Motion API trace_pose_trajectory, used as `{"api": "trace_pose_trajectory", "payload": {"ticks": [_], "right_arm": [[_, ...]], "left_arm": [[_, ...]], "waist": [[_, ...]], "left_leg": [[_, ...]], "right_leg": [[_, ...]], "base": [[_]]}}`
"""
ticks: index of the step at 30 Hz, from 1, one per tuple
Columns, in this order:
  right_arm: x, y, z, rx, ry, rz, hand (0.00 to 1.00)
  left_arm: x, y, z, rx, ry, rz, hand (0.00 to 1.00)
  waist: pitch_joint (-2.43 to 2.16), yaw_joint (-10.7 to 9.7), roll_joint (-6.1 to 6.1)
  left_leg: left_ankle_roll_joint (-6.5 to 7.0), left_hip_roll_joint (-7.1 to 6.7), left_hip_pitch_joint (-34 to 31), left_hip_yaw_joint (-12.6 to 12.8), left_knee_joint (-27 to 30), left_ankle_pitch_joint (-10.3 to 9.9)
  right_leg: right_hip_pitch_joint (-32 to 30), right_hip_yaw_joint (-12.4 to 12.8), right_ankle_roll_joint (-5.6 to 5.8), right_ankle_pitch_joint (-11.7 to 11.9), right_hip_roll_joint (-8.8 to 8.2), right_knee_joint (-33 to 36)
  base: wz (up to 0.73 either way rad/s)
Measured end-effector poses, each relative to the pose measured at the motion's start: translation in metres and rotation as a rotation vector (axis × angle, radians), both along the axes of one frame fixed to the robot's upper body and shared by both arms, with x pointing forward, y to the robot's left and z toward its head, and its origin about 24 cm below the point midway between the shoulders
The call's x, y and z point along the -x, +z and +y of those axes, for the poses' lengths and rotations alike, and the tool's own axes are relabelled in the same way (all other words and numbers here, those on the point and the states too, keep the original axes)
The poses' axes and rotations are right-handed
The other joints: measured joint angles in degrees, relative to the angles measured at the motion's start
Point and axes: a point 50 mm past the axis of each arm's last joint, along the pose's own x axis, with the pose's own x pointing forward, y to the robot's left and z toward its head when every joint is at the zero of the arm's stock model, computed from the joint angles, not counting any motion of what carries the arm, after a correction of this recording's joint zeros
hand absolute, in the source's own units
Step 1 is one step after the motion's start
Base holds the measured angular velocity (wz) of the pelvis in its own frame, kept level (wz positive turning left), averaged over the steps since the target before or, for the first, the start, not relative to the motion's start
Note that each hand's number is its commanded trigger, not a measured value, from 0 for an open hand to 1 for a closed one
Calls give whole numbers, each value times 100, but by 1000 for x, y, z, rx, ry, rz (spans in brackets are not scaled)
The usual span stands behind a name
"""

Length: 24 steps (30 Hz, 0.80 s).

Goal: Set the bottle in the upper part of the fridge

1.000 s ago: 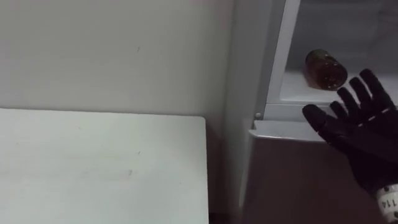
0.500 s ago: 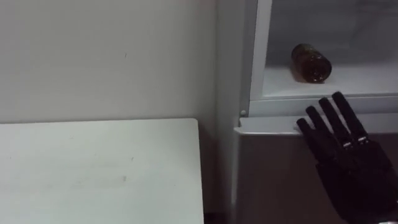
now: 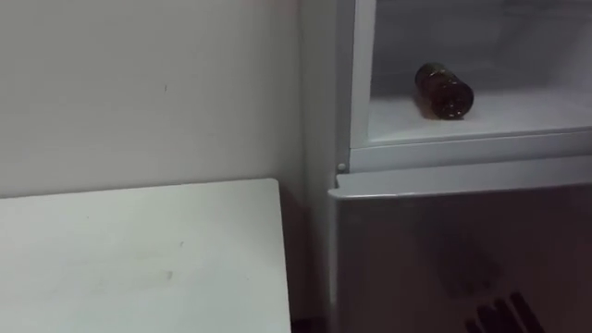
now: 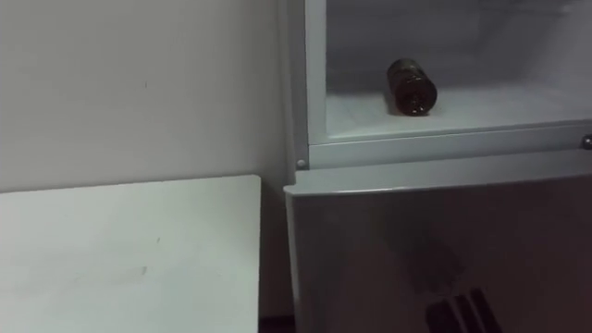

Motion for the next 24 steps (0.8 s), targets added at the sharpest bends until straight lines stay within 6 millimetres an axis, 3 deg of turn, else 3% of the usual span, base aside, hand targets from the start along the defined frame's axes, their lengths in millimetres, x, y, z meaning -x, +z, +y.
{"api": "trace_pose_trajectory", "payload": {"ticks": [5,13,20,24], "right_arm": [[17,-26,-10,6,-70,160,0],[64,-64,-32,3,-252,460,0],[105,-88,-33,41,-310,718,0],[122,-96,-34,56,-344,839,0]], "left_arm": [[0,0,1,-2,0,-7,0],[-2,1,1,-4,8,-20,0],[-6,1,3,-10,29,-41,0],[-7,2,4,-14,35,-49,0]], "waist": [[-17,-219,-55],[-20,-243,-125],[-11,-283,-189],[3,-403,-255]], "left_leg": [[-11,4,19,11,-5,-4],[-13,0,52,11,-28,-7],[-19,0,97,30,-84,-6],[-20,-3,94,32,-74,-7]], "right_leg": [[-3,0,-3,-21,2,-2],[4,9,0,-26,0,-5],[25,22,-3,-55,0,15],[13,31,0,-63,-1,12]], "base": [[-1],[0],[0],[0]]}}
